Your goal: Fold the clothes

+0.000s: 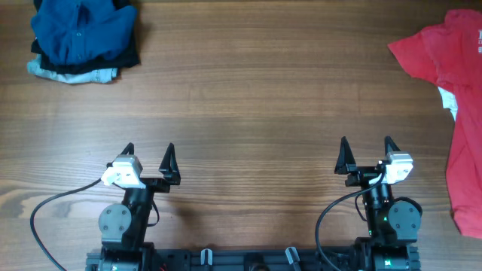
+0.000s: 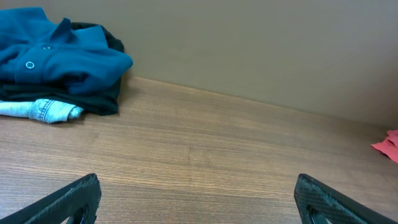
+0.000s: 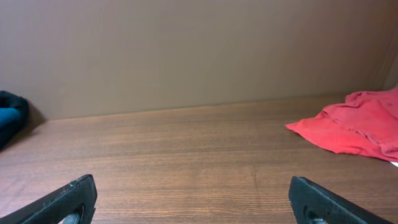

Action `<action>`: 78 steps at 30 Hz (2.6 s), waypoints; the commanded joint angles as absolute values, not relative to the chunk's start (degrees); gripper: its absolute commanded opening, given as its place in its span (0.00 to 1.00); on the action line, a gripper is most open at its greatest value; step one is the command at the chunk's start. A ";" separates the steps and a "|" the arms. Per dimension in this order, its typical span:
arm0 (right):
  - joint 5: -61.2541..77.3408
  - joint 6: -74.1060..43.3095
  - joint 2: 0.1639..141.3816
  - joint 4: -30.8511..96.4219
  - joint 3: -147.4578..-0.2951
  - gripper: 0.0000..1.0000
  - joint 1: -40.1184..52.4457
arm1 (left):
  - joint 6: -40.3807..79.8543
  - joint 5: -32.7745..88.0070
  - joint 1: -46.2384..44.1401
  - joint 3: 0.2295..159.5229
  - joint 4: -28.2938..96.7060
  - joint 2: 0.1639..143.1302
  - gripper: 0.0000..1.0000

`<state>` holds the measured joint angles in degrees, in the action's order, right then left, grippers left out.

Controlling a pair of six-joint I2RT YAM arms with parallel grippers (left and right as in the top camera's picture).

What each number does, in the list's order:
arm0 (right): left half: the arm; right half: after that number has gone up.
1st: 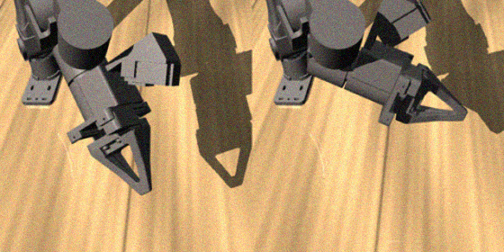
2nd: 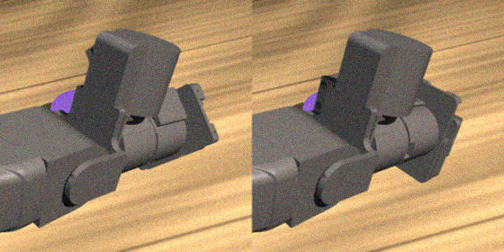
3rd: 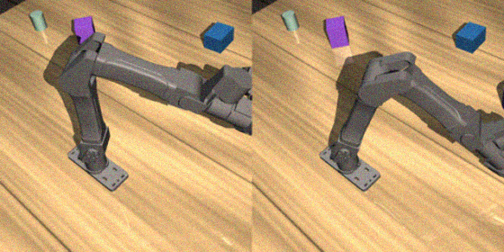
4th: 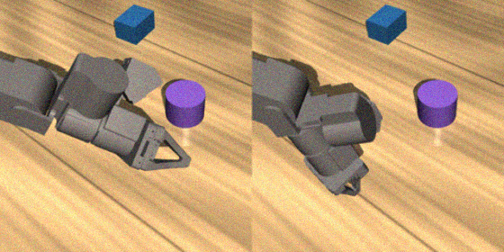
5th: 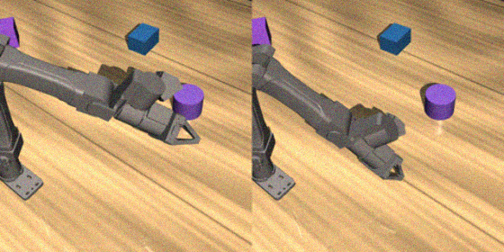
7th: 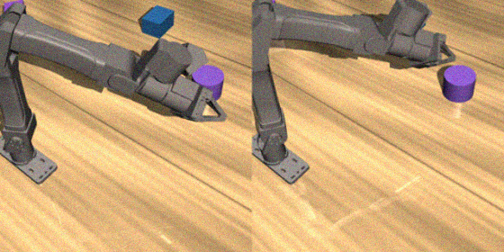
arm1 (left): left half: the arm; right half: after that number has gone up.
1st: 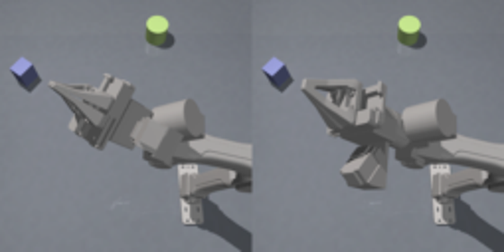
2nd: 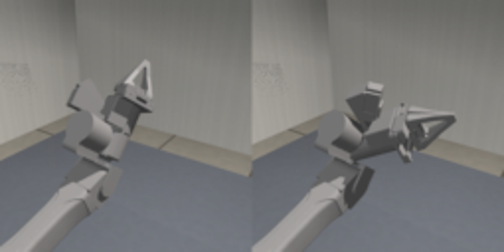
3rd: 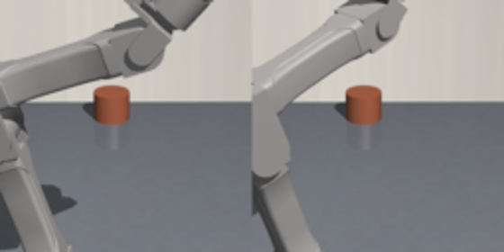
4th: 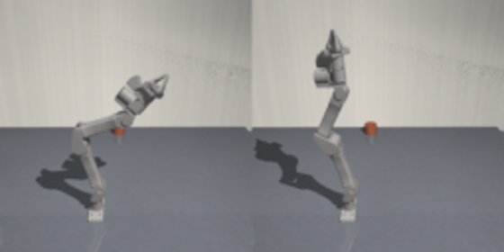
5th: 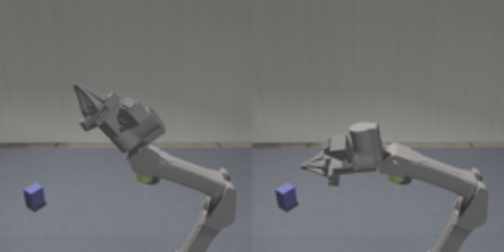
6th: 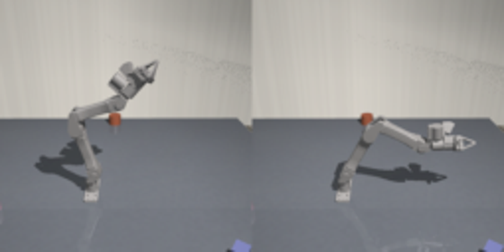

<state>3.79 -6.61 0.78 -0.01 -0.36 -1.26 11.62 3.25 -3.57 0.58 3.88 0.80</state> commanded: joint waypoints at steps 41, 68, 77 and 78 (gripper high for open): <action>2.96 -7.51 0.80 -0.12 -0.30 1.00 -1.52 | 10.72 2.92 -3.09 0.32 4.19 0.38 1.00; 2.35 -7.53 0.80 -0.16 -0.30 1.00 -1.52 | 10.72 2.92 -3.09 0.32 4.21 0.38 1.00; 10.04 -20.62 0.80 -1.58 -0.30 1.00 -1.52 | 10.72 2.92 -3.09 0.32 4.21 0.38 1.00; 11.07 -27.33 0.80 -1.50 -0.30 1.00 -1.52 | 10.72 2.92 -3.09 0.32 4.21 0.38 1.00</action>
<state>5.08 -11.73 0.82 -1.83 -0.36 -1.30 11.62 3.25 -3.57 0.58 3.88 0.80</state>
